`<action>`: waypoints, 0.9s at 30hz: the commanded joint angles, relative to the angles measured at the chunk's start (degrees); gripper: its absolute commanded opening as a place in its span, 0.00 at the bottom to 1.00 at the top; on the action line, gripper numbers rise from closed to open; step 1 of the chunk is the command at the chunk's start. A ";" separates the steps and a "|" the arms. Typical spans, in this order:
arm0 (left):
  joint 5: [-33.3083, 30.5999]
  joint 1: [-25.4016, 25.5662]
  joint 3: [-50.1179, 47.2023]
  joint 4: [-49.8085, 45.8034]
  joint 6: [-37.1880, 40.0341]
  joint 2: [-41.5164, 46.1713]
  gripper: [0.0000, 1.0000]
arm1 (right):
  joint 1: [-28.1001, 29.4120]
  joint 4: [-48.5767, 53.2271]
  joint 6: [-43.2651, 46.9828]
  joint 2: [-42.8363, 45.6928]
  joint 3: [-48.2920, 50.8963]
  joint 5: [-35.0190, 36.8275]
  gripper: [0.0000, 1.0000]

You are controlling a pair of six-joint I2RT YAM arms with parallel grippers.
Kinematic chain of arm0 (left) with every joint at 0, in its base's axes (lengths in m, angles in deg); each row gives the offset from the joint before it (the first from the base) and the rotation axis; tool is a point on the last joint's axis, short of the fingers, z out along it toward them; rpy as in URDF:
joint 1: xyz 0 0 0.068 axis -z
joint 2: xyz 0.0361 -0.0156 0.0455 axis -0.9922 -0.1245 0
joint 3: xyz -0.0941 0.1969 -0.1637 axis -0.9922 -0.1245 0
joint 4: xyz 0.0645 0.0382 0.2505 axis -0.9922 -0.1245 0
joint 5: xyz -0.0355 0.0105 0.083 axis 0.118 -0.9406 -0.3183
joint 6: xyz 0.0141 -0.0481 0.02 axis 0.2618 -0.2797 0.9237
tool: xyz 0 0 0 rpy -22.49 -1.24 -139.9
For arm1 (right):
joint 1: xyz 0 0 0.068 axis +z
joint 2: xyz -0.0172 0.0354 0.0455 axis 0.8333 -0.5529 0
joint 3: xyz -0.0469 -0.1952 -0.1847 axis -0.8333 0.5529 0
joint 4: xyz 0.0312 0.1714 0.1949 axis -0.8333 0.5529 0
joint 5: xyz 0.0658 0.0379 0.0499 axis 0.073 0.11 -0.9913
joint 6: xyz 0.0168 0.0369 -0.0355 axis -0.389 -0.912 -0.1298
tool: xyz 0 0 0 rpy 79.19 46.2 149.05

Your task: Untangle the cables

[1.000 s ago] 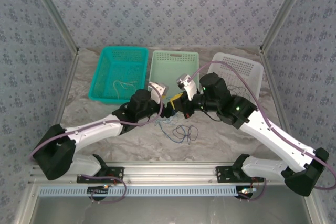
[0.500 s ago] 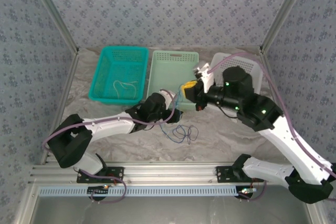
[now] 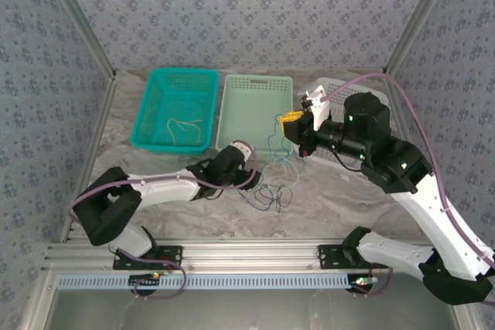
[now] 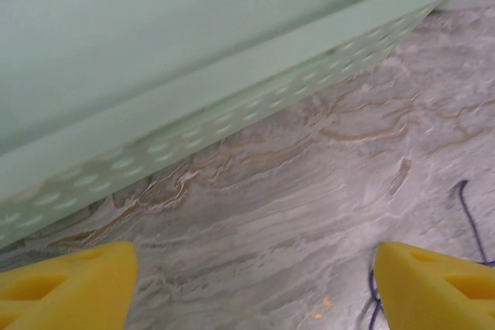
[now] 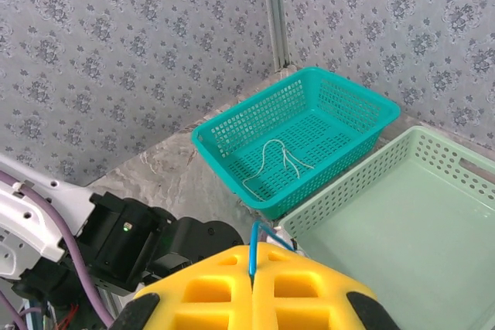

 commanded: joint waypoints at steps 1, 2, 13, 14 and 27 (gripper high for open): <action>-1.70 0.23 -1.40 -0.59 -0.26 3.26 0.80 | -0.18 0.71 0.09 -0.28 -1.77 -2.02 0.00; -1.78 0.23 -1.63 -0.57 -0.28 4.01 0.80 | -0.18 0.65 0.07 -0.27 -1.56 -2.06 0.00; -11.55 0.15 -5.91 -2.94 0.52 16.53 0.99 | -0.34 -2.51 -3.17 0.51 5.11 -3.89 0.00; -12.72 0.14 -6.18 -4.06 0.48 17.68 0.99 | -0.34 -3.01 -3.45 0.52 5.95 -3.72 0.00; -22.74 0.05 -7.71 -13.22 -1.24 30.28 0.98 | -0.26 -9.38 -10.02 -0.95 15.50 -4.02 0.00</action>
